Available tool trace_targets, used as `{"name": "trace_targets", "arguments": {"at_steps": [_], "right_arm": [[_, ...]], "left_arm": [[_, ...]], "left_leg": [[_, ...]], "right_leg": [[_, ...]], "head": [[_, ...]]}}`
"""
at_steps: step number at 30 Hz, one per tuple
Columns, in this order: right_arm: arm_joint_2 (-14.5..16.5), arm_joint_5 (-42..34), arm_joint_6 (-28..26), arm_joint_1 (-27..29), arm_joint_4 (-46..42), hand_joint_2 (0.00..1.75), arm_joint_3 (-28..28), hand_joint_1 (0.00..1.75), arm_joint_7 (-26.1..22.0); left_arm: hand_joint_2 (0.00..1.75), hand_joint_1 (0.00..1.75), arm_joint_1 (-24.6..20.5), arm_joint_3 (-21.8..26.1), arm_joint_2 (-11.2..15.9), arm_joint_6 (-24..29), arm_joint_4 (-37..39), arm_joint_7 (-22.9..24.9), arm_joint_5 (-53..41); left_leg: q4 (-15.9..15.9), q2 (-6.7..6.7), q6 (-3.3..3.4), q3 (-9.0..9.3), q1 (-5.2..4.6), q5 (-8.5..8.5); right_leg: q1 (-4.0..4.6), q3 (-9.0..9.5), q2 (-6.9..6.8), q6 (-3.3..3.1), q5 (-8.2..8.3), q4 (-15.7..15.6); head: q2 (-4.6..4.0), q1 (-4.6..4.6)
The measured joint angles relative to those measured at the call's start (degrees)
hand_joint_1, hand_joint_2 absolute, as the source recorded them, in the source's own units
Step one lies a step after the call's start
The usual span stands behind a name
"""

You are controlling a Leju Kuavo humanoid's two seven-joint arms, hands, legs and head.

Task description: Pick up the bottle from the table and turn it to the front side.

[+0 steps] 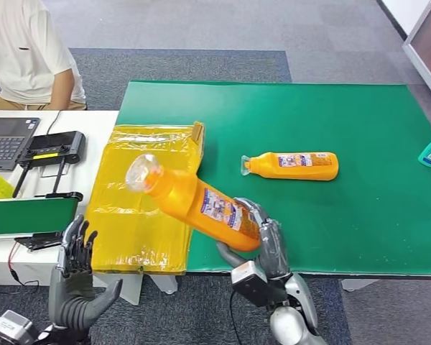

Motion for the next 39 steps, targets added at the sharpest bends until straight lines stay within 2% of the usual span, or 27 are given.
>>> {"name": "trace_targets", "arguments": {"at_steps": [6,13,26,33,35,37,39], "right_arm": [[1.92,3.44,-2.74,-0.45,4.16,1.75,7.59,1.75,-0.59],[1.76,8.22,-5.75,-3.19,8.01,1.75,11.97,1.75,0.3],[0.1,14.63,-11.15,-4.92,8.14,1.75,16.83,1.75,1.57],[-0.51,15.9,-12.79,-5.1,7.84,1.75,18.0,1.75,1.98],[-0.62,16.4,-12.93,-5.17,7.79,1.75,18.26,1.75,2.32],[-0.69,16.83,-12.99,-5.34,7.86,1.75,18.61,1.75,2.89],[-0.73,17.03,-13.01,-5.59,8.12,1.75,18.96,1.75,3.49]], "left_arm": [[1.75,0.0,-2.57,-9.16,3.46,-2.45,0.08,1.26,7.3],[1.75,0.0,-5.29,-16.52,6.36,-2.26,0.25,1.47,10.7],[1.75,0.0,-6.25,-19.84,7.82,5.33,0.28,4.02,8.31],[1.75,0.0,-6.57,-20.98,8.46,9.87,0.51,5.44,0.81],[1.75,0.2,-7.01,-21.81,8.7,10.16,0.77,5.4,-0.79],[1.75,1.07,-7.52,-23.11,9.01,10.51,1.1,4.98,-2.55],[1.75,1.75,-8.11,-24.8,9.44,11.11,1.44,3.97,-4.38]], "left_leg": [[0.0,0.0,0.0,-0.01,0.0,0.0],[0.0,0.0,0.01,-0.01,-0.02,0.01],[0.0,0.01,0.0,-0.04,-0.01,0.0],[0.0,0.01,0.0,-0.04,-0.01,0.0],[0.0,0.01,0.0,-0.04,-0.01,0.0],[0.0,0.01,0.0,-0.04,-0.01,0.0],[0.0,0.01,0.0,-0.04,-0.01,0.0]], "right_leg": [[0.0,-0.01,0.0,0.0,0.0,0.0],[-0.02,-0.02,0.0,0.01,0.02,0.0],[-0.01,-0.07,0.0,0.0,0.01,0.0],[-0.02,-0.07,0.01,-0.01,0.02,0.0],[-0.01,-0.07,0.0,-0.01,0.02,0.0],[-0.01,-0.07,0.01,-0.01,0.02,0.0],[-0.01,-0.07,0.0,-0.01,0.02,0.0]], "head": [[0.0,0.0],[0.0,0.0],[0.0,0.0],[0.0,-0.01],[0.0,-0.01],[0.0,-0.01],[0.0,-0.01]]}}
